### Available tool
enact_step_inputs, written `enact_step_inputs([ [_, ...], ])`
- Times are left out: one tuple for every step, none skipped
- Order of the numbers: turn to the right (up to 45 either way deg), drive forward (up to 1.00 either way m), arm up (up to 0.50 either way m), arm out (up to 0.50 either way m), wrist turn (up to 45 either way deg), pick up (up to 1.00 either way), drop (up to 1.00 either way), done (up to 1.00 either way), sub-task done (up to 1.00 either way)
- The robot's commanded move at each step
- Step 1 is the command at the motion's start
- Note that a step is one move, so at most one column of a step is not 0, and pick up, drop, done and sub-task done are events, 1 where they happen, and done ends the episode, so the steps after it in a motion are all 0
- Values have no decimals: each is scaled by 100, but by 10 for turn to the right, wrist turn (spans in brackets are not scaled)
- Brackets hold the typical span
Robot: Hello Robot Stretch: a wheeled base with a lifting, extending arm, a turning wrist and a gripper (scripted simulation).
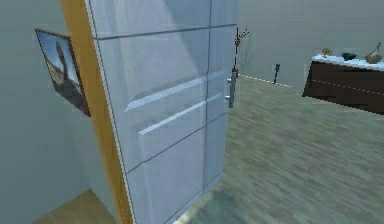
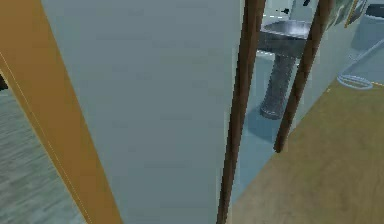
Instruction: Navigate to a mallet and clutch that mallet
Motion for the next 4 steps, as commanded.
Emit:
enact_step_inputs([
  [90, 0, 0, 0, 0, 0, 0, 0, 0],
  [0, 65, 0, 0, 0, 0, 0, 0, 0],
  [360, 0, 0, 0, 0, 0, 0, 0, 0],
  [0, 45, 0, 0, 0, 0, 0, 0, 0],
])
